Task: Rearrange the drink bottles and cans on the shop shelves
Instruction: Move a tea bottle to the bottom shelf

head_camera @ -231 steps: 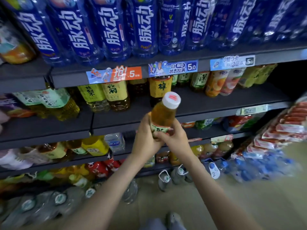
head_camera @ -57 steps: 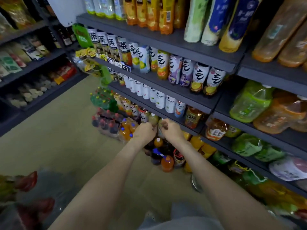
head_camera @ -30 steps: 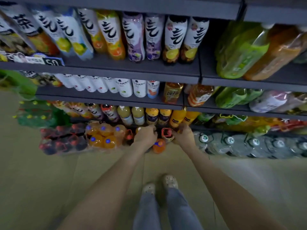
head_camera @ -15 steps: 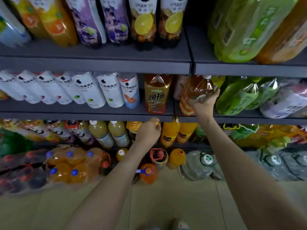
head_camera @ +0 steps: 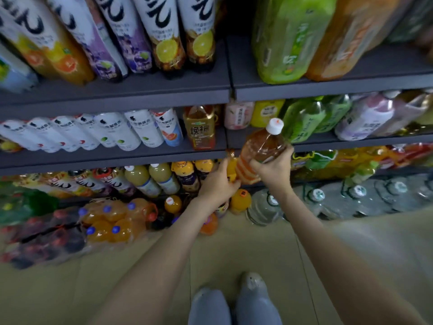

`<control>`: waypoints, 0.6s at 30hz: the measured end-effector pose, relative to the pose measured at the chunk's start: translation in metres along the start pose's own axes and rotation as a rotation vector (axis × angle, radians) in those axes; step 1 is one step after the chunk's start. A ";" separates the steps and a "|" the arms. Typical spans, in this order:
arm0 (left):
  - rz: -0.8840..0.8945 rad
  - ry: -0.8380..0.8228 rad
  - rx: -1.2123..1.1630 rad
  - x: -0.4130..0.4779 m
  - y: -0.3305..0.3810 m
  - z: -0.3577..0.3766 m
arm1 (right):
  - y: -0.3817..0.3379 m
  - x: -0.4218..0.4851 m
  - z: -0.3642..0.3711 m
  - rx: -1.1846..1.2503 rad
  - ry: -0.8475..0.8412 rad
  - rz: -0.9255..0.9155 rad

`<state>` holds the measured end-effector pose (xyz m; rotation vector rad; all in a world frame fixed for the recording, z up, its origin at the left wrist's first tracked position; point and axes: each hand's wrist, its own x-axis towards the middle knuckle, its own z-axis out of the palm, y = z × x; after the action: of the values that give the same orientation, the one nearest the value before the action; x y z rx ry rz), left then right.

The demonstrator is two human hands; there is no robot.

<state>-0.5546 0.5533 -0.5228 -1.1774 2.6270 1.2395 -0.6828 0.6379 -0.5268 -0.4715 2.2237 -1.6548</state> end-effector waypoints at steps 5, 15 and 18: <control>0.101 -0.132 -0.178 -0.041 0.088 0.013 | -0.048 -0.048 -0.083 0.050 0.035 0.108; 0.286 -0.282 -0.165 -0.080 0.284 0.094 | -0.087 -0.044 -0.300 -0.023 0.157 0.129; 0.324 -0.348 -0.129 -0.085 0.348 0.120 | -0.086 -0.031 -0.366 -0.029 0.216 0.139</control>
<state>-0.7485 0.8276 -0.3492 -0.4900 2.5633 1.5205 -0.8135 0.9402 -0.3430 -0.1461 2.3748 -1.6709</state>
